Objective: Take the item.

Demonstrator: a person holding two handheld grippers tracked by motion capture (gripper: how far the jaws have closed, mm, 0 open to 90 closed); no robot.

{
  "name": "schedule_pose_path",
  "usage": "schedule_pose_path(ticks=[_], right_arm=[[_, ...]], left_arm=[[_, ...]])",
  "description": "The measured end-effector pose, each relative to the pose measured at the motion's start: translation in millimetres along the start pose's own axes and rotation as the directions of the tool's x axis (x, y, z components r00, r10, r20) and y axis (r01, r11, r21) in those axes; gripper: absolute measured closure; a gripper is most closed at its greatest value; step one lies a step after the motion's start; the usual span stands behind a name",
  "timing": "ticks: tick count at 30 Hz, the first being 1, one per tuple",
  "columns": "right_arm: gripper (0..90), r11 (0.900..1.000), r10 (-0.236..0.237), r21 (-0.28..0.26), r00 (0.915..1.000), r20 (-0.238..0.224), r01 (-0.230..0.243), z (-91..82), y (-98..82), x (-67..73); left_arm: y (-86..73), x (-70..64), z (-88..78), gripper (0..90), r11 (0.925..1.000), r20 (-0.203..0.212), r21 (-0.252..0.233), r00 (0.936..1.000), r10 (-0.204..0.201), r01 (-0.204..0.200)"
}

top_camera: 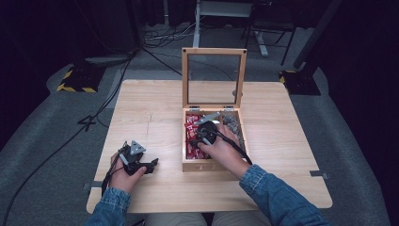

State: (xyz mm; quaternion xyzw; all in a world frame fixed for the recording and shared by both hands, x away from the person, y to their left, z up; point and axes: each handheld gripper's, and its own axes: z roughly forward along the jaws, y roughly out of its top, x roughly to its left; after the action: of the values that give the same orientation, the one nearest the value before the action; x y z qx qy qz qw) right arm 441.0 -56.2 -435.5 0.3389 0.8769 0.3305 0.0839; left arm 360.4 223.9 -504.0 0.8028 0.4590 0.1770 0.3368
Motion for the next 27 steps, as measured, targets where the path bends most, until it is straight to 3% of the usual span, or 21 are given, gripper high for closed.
schedule_pose_path(ticks=[4,6,11,27], right_arm=[[80.4,0.999,0.028,-0.015,0.9986,-0.046,-0.029,-3.5,0.9,-1.4],[82.7,0.999,0.046,-0.02,0.9961,-0.076,-0.047,-4.4,1.4,-0.8],[83.6,0.997,0.039,-0.058,0.9955,-0.086,-0.044,-8.7,4.0,1.9],[83.7,0.986,-0.005,-0.165,0.9974,-0.072,-0.007,-46.6,17.0,1.1]], left_arm=[[0.0,0.0,0.0,22.3,1.0,0.0,0.0,1.0,0.0,0.0],[0.0,0.0,0.0,22.3,1.0,0.0,0.0,1.0,0.0,0.0],[0.0,0.0,0.0,22.2,1.0,0.001,0.0,1.0,0.0,0.0],[0.0,0.1,0.1,22.1,1.0,0.003,-0.001,1.0,-0.002,0.002]])
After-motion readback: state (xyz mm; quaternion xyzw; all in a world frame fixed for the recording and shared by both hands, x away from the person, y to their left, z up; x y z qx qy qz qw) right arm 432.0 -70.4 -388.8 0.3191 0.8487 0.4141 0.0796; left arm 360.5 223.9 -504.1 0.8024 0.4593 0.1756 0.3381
